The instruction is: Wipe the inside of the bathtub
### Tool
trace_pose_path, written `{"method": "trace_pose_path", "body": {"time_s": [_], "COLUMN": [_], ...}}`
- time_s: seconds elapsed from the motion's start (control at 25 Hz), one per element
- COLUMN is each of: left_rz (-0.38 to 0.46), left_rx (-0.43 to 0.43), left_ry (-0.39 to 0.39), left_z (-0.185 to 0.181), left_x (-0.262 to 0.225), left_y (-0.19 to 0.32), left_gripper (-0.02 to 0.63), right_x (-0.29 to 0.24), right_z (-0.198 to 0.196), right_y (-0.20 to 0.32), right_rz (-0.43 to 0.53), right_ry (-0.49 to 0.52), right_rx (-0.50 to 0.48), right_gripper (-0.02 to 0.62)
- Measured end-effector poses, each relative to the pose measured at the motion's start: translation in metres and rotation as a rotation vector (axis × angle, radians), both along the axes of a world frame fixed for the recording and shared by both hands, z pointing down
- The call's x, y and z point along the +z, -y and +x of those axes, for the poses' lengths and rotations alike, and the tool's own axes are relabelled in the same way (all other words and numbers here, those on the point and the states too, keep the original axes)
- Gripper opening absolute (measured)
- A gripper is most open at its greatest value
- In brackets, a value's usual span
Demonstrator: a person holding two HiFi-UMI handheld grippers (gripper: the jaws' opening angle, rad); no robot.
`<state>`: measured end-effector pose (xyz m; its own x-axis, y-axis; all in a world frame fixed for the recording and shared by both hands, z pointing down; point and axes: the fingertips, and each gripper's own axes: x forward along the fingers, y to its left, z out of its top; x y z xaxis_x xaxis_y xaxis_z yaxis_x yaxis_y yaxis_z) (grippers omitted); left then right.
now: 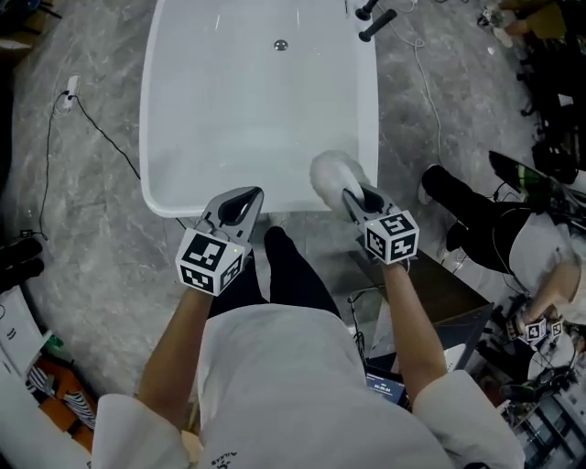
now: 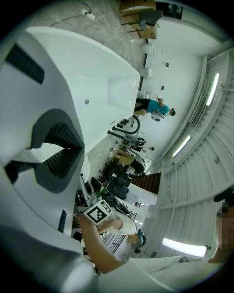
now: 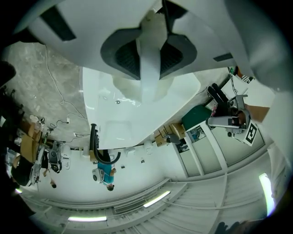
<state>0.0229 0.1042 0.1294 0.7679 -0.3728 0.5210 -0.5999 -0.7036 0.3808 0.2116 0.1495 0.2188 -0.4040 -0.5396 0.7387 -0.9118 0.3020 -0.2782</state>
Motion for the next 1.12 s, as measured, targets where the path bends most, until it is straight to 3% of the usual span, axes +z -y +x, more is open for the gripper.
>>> {"method": "trace_pose_path", "body": {"time_s": [0.32,0.56,0.88,1.12], "left_rz": [-0.043,-0.039,-0.055,-0.064], "left_rx": [0.038,0.073,0.107,0.133], "left_ry": [-0.005,0.006,-0.001,0.014], "left_z": [0.022,0.035,0.051,0.045], "left_x": [0.045,0.075,0.109,0.135], "left_y": [0.015,0.030,0.037,0.049], "left_gripper": [0.012,0.012,0.012,0.012], "right_x": [0.067,0.112,0.151,0.174], "right_z": [0.028,0.039,0.050,0.037], "right_y": [-0.010,-0.017,-0.028,-0.025], "right_rz": [-0.178,-0.316,-0.444,-0.498], "right_ry": [-0.067,-0.160,-0.170,-0.196], "right_rx": [-0.060,-0.170,-0.191,-0.206], "right_gripper": [0.098,0.098,0.098,0.097]}}
